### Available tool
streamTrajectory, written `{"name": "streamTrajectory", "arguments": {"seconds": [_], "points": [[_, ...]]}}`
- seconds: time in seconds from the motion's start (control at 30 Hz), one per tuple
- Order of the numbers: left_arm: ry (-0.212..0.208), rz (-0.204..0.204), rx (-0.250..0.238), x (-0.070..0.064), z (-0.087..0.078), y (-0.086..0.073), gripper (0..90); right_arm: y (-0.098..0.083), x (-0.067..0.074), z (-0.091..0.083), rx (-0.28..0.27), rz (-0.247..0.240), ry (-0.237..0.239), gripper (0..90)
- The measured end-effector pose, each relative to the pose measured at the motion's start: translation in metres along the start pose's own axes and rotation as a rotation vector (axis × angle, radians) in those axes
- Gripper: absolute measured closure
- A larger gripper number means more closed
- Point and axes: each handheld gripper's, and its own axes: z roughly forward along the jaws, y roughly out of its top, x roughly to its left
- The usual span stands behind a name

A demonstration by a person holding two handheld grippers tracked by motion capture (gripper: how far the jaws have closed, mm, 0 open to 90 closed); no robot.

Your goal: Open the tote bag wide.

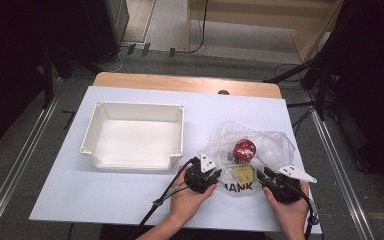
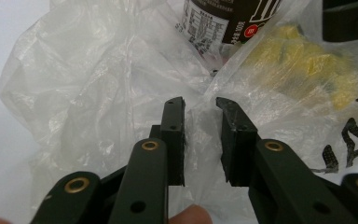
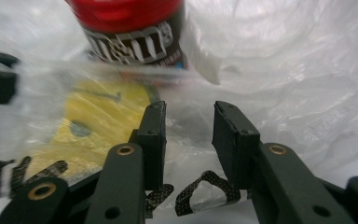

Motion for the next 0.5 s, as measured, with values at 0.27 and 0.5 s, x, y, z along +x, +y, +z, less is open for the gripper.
{"name": "streamTrajectory", "arguments": {"seconds": [0.27, 0.5], "points": [[-0.003, -0.021, 0.014, 0.002, 0.001, 0.000, 79.2, 0.015, 0.009, -0.019, -0.115, -0.036, 0.004, 65.3], [0.003, -0.017, 0.024, 0.001, 0.003, 0.000, 79.2, 0.039, -0.012, -0.016, -0.191, -0.010, -0.056, 62.3]]}}
